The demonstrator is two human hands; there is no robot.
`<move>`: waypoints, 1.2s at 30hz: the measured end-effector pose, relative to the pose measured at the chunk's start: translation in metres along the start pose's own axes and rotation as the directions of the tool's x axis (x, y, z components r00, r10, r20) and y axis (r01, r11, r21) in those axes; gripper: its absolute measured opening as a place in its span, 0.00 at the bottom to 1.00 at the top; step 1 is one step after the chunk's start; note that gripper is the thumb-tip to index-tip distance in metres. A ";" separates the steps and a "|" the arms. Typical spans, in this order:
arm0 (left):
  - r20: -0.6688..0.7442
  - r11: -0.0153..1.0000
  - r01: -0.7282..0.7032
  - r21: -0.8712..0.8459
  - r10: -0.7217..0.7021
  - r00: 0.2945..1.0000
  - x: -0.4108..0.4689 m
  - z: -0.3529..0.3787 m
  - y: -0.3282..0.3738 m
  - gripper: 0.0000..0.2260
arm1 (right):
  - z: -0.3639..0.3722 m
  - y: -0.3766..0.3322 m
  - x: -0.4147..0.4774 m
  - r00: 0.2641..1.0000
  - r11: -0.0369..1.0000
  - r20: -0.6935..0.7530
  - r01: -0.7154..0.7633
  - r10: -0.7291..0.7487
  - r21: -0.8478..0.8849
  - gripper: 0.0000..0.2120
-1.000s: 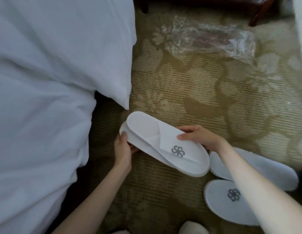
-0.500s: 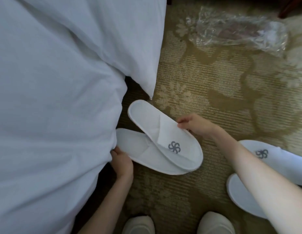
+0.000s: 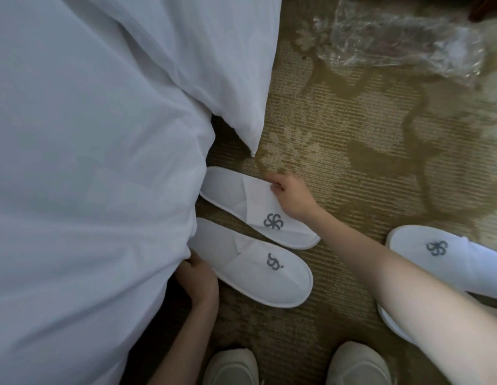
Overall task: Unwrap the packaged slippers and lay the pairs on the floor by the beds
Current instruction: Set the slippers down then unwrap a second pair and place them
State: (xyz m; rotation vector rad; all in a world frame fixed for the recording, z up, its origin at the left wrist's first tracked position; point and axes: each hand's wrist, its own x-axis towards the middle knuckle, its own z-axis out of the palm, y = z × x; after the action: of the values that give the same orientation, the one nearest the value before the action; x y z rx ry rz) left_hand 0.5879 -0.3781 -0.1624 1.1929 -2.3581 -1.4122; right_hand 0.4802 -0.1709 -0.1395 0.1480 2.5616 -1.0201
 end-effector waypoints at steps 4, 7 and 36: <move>0.018 0.998 -0.042 0.040 0.041 0.999 -0.002 0.001 -0.004 0.20 | 0.003 0.000 -0.002 0.995 0.990 0.070 0.073 -0.065 -0.117 0.21; 0.046 0.997 -0.016 0.082 0.013 0.999 -0.001 0.003 -0.007 0.22 | 0.005 0.001 -0.001 0.991 0.980 0.103 0.100 -0.084 -0.169 0.22; 0.943 0.222 -0.965 0.139 0.269 0.197 -0.018 -0.007 -0.018 0.46 | 0.003 0.015 -0.017 0.979 0.977 0.127 0.174 -0.159 -0.121 0.31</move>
State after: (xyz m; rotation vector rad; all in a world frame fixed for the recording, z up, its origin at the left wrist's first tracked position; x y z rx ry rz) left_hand 0.6132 -0.3742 -0.1681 -1.0288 -3.4210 -0.4482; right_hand 0.4999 -0.1616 -0.1445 -0.1603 2.5569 -0.8855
